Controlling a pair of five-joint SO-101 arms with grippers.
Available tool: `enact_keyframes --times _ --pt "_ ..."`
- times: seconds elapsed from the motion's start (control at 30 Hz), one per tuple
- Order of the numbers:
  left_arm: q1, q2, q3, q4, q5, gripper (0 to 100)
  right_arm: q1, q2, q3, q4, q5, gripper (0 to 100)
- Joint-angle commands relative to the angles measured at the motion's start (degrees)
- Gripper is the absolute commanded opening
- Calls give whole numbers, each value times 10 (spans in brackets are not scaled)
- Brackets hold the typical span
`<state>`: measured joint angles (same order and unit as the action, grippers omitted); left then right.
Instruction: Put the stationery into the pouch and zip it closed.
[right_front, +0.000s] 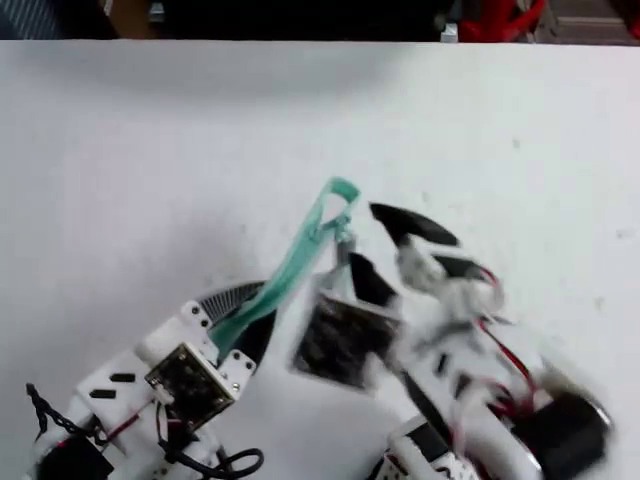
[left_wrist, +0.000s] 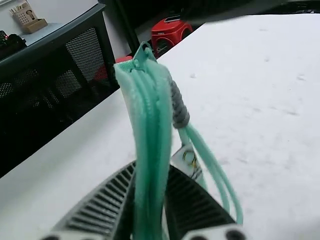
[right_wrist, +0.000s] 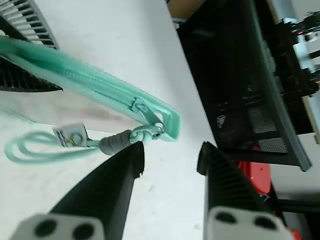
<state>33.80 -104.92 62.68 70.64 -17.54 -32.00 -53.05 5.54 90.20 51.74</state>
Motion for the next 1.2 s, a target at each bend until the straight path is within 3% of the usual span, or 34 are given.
enact_keyframes --times 0.0,0.2,0.37,0.67,0.8,0.97,1.17 --pt "4 1 -2 -15 5 23 -9 49 -11 -16 -30 203" --pt "4 1 -2 -14 4 23 -44 58 5 -21 -39 202" --pt "4 1 -4 -13 4 23 -26 64 40 -66 -34 200" --pt "4 1 -4 -12 6 23 -24 58 46 -62 25 18" --pt "4 1 -12 -13 0 29 -37 58 44 -51 22 18" --pt "4 1 -90 16 24 185 -95 64 12 -51 -17 18" --pt "4 1 -116 -1 55 200 -133 64 8 -36 -32 18"
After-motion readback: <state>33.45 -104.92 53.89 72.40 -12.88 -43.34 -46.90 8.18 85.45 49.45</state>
